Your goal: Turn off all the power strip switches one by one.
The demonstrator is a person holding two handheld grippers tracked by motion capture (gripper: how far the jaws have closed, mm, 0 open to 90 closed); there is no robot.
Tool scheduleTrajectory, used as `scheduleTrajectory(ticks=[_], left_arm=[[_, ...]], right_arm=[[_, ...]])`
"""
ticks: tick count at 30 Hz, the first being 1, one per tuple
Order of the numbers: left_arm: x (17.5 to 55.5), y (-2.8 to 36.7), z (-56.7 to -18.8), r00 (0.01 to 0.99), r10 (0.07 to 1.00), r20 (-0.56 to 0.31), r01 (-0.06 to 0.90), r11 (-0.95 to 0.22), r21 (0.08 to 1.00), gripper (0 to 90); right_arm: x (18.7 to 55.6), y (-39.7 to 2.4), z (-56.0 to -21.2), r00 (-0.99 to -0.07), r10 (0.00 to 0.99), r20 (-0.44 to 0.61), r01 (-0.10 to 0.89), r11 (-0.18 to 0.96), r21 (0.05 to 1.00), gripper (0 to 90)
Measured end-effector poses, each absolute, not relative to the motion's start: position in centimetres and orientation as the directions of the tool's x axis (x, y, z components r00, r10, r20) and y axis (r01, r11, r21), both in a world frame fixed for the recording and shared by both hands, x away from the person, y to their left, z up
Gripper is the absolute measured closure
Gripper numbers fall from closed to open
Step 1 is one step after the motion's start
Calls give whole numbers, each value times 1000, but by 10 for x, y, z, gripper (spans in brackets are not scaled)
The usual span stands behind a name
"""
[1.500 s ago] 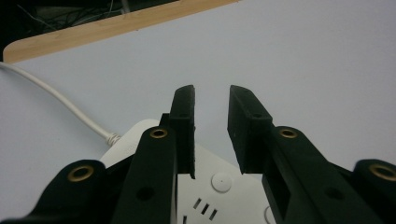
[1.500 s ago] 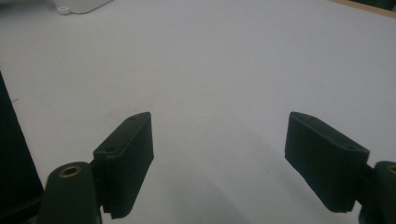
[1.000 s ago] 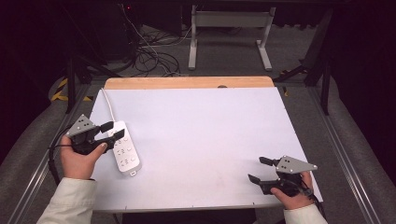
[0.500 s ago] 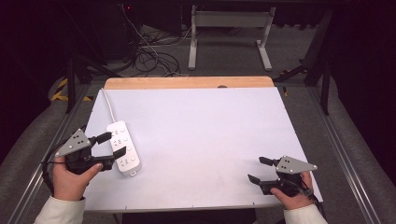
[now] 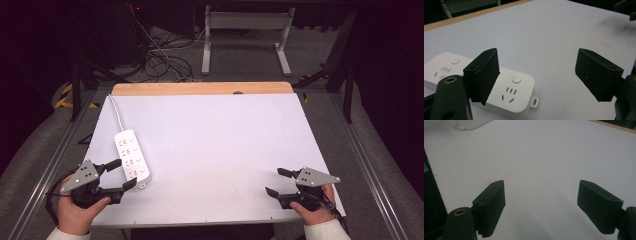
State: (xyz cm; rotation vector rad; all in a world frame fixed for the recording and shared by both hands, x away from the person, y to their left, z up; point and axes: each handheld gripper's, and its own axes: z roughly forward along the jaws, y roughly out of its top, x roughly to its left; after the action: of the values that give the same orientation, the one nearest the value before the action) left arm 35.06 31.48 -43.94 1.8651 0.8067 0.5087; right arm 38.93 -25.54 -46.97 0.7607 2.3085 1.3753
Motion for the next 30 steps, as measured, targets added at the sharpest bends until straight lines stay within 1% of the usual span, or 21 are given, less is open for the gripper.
scheduleTrajectory(ticks=[4,8,11,15,17,22,27,30], left_arm=[[347,316,-452,695,719,11,310,-313,898,198],[343,315,-462,705,708,38,291,-338,895,198],[340,317,-469,679,732,54,309,-352,884,201],[337,321,-483,679,734,-22,354,-300,886,206],[335,322,-486,681,731,-37,366,-296,882,205],[332,322,-488,688,725,-35,365,-304,880,195],[332,319,-483,697,717,9,315,-317,894,196],[331,320,-482,697,717,10,307,-311,900,199]], right_arm=[[389,-256,-470,-796,605,-24,267,387,883,229],[389,-255,-470,-797,604,-23,267,386,883,227],[389,-255,-470,-797,603,-22,268,387,882,227],[389,-255,-470,-799,601,-24,266,389,882,226],[389,-255,-470,-798,603,-25,267,389,882,226],[389,-255,-470,-799,601,-26,265,391,882,224],[389,-255,-470,-800,599,-34,262,401,878,225],[389,-255,-470,-799,600,-36,261,401,878,224]])
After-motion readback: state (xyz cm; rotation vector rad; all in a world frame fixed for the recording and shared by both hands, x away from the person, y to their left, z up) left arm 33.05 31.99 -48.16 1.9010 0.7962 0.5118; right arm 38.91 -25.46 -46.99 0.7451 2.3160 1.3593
